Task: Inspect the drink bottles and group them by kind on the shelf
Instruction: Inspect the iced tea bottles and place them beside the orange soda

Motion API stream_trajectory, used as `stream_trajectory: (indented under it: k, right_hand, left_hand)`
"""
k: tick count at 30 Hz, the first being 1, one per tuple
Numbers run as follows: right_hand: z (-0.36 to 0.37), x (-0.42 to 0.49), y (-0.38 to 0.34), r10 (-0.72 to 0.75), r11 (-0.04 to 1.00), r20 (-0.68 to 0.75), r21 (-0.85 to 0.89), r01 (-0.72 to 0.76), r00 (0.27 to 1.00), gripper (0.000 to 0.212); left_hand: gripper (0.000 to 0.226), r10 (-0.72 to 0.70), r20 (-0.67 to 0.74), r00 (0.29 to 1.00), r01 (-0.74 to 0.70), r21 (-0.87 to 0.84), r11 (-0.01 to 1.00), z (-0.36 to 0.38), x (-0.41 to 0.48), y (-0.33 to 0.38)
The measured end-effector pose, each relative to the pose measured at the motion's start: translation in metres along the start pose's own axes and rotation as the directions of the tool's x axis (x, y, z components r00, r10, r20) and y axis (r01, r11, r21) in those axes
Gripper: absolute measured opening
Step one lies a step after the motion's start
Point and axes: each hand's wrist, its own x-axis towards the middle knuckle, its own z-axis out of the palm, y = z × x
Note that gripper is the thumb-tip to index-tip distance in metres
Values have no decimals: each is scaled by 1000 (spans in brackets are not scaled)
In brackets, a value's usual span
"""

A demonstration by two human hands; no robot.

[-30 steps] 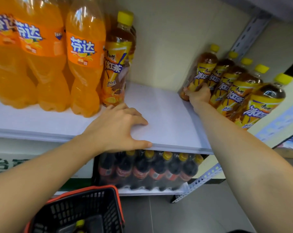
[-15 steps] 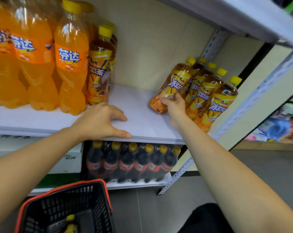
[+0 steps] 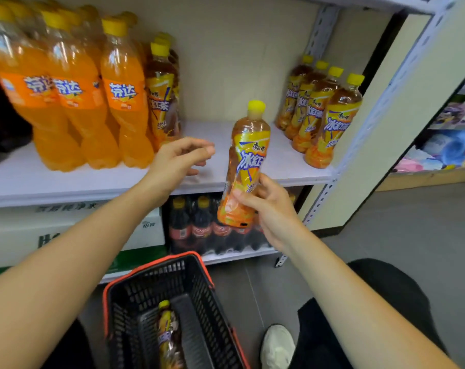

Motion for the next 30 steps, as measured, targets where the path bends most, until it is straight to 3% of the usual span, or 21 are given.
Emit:
stream_trajectory:
  k: [5, 9, 12, 15, 17, 20, 25, 27, 30]
  right_hand:
    - [14, -17, 25, -86, 994, 52, -59, 89, 995, 48]
    - [18, -19, 36, -122, 987, 70, -93, 129, 990, 48]
    - [20, -16, 41, -100, 992, 87, -68, 106, 991, 49]
    - [15, -13, 41, 114, 981, 207, 131, -143, 972, 48]
    - [13, -11, 45, 312, 907, 317, 181, -381, 895, 62]
    - [15, -10, 51, 368, 816, 398, 295, -497, 841, 66]
    - [16, -10, 46, 201, 853, 269, 424, -303, 942, 49]
    - [18, -12, 45, 145, 923, 185, 327, -200, 972, 40]
    - [22, -16, 43, 107, 971, 129, 200, -131, 986, 42]
  left_hand:
    - [31, -65, 134, 989, 83, -140, 987, 19, -21, -2]
    - [48, -47, 129, 991, 65, -144, 987, 17, -25, -8]
    - [45, -46, 87, 995, 58, -136, 989, 11, -23, -13]
    - [35, -50, 96, 994, 70, -219, 973, 5, -22, -14]
    - [34, -54, 106, 993, 82, -280, 956, 0, -22, -15]
    - [41, -66, 113, 991, 103, -365, 925, -3, -23, -16]
    - [46, -39, 104, 994, 70, -317, 946, -4, -21, -14]
    - [59, -26, 118, 993, 57, -267, 962, -4, -22, -13]
    - [57, -8, 102, 995, 34, -253, 967, -2, -25, -16]
